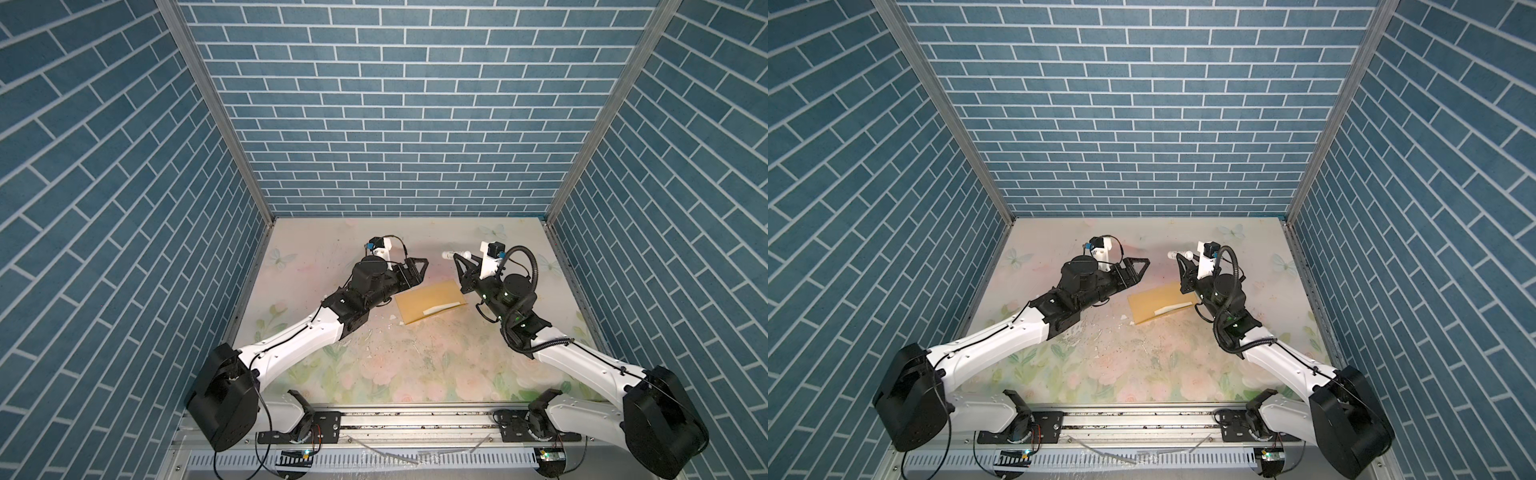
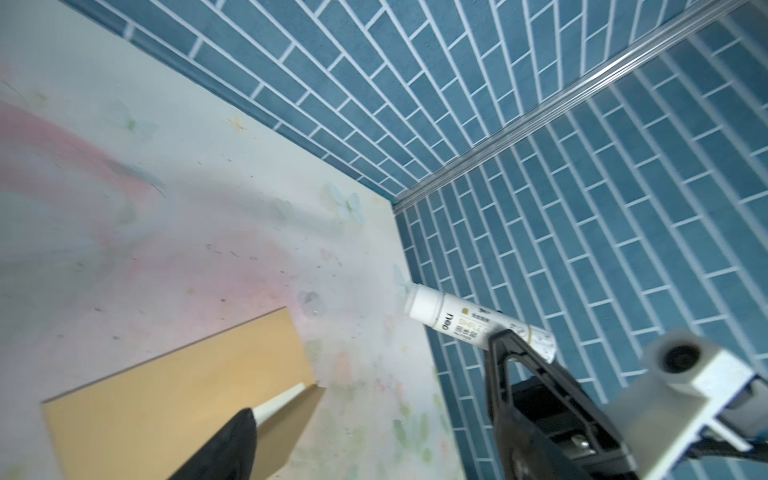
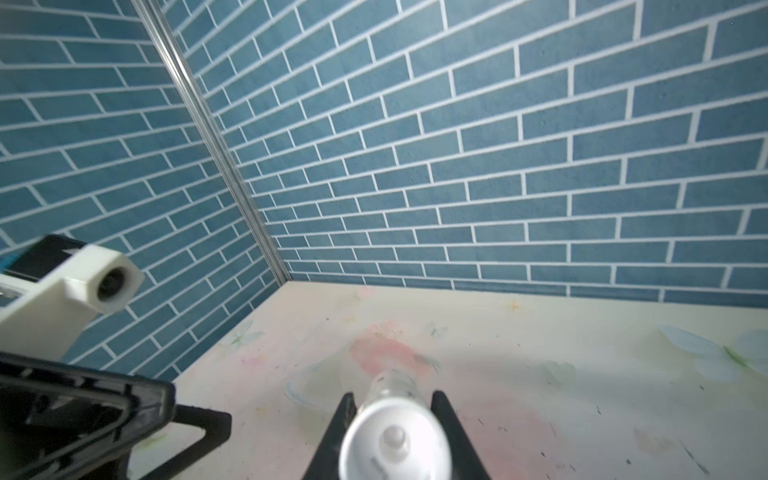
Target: Place the letter into the envelope and seal it
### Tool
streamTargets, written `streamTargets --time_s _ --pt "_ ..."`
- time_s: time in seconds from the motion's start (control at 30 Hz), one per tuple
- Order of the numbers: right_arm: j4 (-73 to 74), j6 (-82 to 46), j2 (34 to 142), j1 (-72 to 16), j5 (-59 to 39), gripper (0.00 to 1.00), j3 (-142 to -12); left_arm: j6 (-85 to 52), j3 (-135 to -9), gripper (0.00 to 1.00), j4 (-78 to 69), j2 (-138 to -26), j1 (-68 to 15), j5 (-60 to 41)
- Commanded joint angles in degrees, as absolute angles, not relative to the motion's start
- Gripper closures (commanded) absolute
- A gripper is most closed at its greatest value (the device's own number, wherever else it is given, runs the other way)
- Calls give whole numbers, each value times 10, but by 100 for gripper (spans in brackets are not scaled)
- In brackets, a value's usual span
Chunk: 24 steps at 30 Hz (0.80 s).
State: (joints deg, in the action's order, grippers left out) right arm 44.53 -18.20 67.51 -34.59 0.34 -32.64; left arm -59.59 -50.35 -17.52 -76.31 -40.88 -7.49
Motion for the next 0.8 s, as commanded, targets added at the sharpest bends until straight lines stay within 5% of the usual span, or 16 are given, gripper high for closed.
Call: streamTargets --time_s 0.0,0.5,0.77 --pt "596 -189 698 -345 -36 100 -311 -782 -468 8 -297 -762 -403 -115" --pt "756 -155 792 -377 -71 100 -309 -1037 -504 5 -437 -856 -410 -140" --pt "771 -135 821 -402 -71 100 -314 -1073 -521 27 -494 -893 -413 -136"
